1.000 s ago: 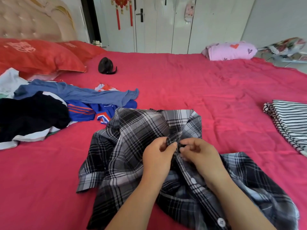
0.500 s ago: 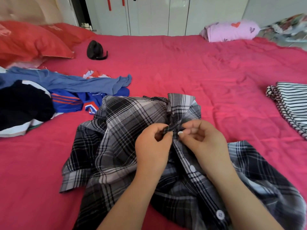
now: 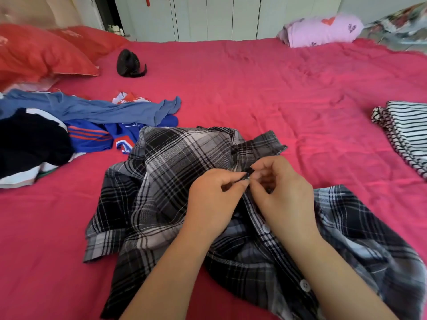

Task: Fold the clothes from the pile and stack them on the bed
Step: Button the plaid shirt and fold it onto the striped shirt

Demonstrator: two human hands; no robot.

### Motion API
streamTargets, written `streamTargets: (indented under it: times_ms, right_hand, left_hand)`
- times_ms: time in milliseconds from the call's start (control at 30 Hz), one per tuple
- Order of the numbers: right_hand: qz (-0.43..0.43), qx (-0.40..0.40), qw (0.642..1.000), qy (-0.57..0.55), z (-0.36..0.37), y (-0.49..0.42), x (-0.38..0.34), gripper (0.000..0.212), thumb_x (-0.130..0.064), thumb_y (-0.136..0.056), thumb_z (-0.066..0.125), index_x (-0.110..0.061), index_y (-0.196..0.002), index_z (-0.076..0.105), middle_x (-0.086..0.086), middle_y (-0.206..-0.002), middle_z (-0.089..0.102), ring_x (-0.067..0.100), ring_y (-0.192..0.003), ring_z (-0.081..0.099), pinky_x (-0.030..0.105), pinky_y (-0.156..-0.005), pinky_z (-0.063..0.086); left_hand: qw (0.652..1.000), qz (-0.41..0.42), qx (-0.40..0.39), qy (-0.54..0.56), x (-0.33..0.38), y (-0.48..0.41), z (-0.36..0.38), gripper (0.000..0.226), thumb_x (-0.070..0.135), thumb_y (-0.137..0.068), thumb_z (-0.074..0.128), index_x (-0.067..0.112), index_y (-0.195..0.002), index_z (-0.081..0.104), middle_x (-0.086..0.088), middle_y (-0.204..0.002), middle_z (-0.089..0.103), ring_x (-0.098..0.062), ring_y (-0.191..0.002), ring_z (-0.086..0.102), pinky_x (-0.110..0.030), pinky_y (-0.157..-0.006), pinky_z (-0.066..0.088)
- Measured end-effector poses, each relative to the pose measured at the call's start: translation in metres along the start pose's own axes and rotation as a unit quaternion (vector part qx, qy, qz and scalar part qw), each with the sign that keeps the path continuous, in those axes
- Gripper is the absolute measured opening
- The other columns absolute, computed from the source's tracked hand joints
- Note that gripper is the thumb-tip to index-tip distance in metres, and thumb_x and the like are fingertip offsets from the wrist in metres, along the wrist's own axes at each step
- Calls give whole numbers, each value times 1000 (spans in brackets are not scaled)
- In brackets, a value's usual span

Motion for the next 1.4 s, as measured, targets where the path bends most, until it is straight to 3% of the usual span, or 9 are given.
streamTargets:
  times_ms: [133, 333, 533, 633, 767, 867, 967, 1133, 1400]
  right_hand:
    - [11, 5, 999, -41, -4, -1, 2, 30, -6, -76, 70, -29, -79, 52, -16, -72, 61, -1, -74, 60, 9, -70, 45]
    - [13, -12, 998, -68, -1, -1, 1, 29, -4, -76, 68, -29, -79, 54, -15, -75, 62, 0, -73, 61, 15, -73, 49]
    - [11, -33, 997, -69, 1, -2, 0, 31, -4, -78, 68, -30, -82, 52, -16, -73, 59, 0, -74, 60, 14, -73, 47]
    - [41, -54, 994, -81, 8, -1, 5, 32, -5, -79, 67, -31, -84, 51, -14, -73, 58, 1, -74, 59, 7, -70, 42]
    - [47, -51, 997, -36, 16, 3, 11, 27, -5, -79, 67, -27, -85, 52, -15, -72, 56, -2, -79, 57, -1, -64, 34]
    - [20, -43, 999, -11, 22, 5, 7, 32, -4, -77, 66, -30, -83, 49, -16, -71, 57, -2, -77, 56, 2, -65, 38]
    - [9, -34, 999, 4, 24, 9, 3, 35, -5, -77, 66, -33, -84, 46, -21, -69, 56, -2, -72, 56, 8, -68, 39]
    - [36, -22, 999, -32, 16, 8, 4, 40, -10, -77, 70, -37, -80, 41, -20, -69, 60, -6, -76, 60, 17, -70, 49]
    - [27, -24, 997, -69, 8, 3, 4, 37, -7, -77, 72, -32, -85, 46, -16, -74, 64, -4, -75, 61, 4, -71, 43]
  left_hand:
    - [994, -40, -59, 86, -5, -1, -1, 18, 18, -91, 56, 27, -96, 71, 10, -98, 69, -4, -92, 62, -28, -89, 50]
    - [979, -85, -43, 183, -9, 2, -5, 15, 12, -80, 70, 25, -86, 74, 7, -90, 73, -3, -86, 67, -18, -75, 54]
    - [992, -58, 18, 110, -11, 0, -9, 12, 12, -78, 71, 19, -87, 75, 3, -86, 73, -11, -85, 68, -35, -86, 54]
    - [952, -153, 60, 259, -18, 0, -13, 14, 8, -84, 64, 15, -73, 70, -3, -72, 71, -20, -71, 68, -35, -72, 56]
    - [893, -217, 62, 390, -22, 4, -14, 11, 11, -87, 61, 8, -76, 63, -8, -70, 69, -21, -66, 67, -32, -62, 56]
    - [937, -177, 72, 294, -25, 6, -10, 9, 15, -86, 63, 8, -80, 66, -12, -82, 70, -27, -80, 67, -41, -77, 54]
    - [990, -80, 77, 90, -17, 6, -2, 5, 19, -83, 66, 15, -80, 65, 4, -73, 64, -2, -67, 57, -17, -67, 47]
    - [986, 33, 109, -125, -3, 7, -5, 3, 21, -83, 64, 20, -81, 62, 8, -75, 56, -3, -69, 47, -6, -64, 34]
    - [989, -100, 45, 103, -25, 4, -1, 11, 19, -79, 71, 15, -89, 75, 8, -75, 66, -3, -68, 56, -22, -71, 47]
Point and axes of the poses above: each hand's wrist, its own y-axis away from the middle knuckle, its own z-axis out of the palm, x = y × z, the point moved 6 cm from there along -y, towards the middle knuckle
